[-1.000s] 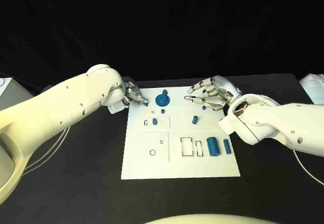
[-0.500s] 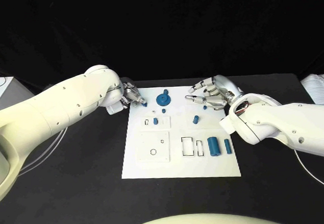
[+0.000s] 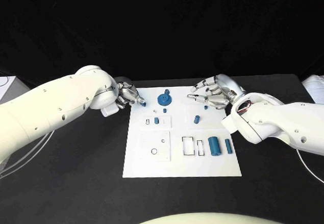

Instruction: Assemble the parts on the task board

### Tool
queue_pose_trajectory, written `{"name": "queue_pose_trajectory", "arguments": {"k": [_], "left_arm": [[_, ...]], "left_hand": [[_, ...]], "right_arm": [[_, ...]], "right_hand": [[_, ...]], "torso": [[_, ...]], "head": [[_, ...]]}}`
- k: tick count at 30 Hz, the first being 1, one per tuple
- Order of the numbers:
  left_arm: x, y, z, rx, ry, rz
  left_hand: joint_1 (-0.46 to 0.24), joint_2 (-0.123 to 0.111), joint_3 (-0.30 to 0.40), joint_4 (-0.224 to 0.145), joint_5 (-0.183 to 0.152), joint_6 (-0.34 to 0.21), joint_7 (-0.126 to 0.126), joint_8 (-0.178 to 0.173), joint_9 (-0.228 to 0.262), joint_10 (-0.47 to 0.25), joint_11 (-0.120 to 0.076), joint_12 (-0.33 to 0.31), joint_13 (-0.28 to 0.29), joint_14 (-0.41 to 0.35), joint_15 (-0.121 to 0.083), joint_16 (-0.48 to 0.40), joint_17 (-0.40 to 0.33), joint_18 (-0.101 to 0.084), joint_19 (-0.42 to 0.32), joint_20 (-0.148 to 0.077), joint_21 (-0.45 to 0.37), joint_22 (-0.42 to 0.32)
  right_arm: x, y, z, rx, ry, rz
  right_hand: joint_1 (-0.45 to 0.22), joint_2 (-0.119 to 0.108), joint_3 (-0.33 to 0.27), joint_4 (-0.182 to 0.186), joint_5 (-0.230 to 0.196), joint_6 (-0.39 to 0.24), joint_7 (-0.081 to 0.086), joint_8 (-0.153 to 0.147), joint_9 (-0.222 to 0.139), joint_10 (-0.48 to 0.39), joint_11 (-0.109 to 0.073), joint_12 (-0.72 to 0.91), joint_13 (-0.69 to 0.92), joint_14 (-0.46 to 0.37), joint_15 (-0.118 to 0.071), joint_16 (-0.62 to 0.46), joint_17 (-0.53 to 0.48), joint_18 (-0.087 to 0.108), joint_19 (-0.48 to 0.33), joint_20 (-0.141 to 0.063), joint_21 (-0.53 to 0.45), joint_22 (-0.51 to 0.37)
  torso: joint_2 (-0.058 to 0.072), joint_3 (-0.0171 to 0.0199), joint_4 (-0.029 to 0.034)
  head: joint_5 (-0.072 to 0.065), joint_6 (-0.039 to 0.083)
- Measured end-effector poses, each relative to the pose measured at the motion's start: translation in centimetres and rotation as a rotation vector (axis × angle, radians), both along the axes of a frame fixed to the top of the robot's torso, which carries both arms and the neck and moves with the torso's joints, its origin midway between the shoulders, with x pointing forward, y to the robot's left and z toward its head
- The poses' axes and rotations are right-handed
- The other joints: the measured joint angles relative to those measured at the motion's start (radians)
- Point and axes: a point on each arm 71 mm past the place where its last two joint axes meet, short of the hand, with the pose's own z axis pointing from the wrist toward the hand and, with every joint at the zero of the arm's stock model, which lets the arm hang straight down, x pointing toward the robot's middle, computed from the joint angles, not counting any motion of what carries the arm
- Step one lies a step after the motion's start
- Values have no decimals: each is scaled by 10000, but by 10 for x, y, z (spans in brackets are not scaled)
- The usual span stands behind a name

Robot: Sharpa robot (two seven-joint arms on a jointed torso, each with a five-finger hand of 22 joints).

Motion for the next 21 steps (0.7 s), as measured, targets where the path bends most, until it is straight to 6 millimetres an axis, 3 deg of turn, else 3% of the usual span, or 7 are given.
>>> {"name": "queue_pose_trajectory", "arguments": {"k": [9,12,21], "left_arm": [[-22,-2,6,-225,-242,-352],[-29,-3,6,-276,-349,-383],[-42,-7,-4,-193,-652,-301]], "left_hand": [[-78,0,-43,-43,197,27,-27,4,66,123,9,84,169,35,-35,38,0,0,108,-37,81,92],[-172,-93,-54,-54,273,114,-114,4,132,268,-25,114,241,0,-70,38,0,0,111,-39,80,93],[-223,-145,-54,-54,312,186,-115,59,143,341,-92,183,338,-1,-71,37,0,1,144,-72,80,140]], "right_arm": [[1,-3,0,-29,-3,-76],[1,-4,0,-38,-9,-105],[2,-7,0,-49,-73,-181]], "right_hand": [[0,0,0,0,40,0,0,0,0,0,0,0,-4,0,0,0,-1,0,0,0,0,-1],[0,0,0,0,40,0,0,0,0,0,0,0,-9,0,0,0,-1,0,0,0,0,-1],[0,0,0,0,82,0,0,0,1,-36,-36,-95,0,0,0,-78,-1,0,0,0,-153,-3]], "torso": [[-59,-14,70],[-76,-23,91],[-85,-23,114]], "head": [[-28,-21],[-47,-26],[-11,-25]]}}
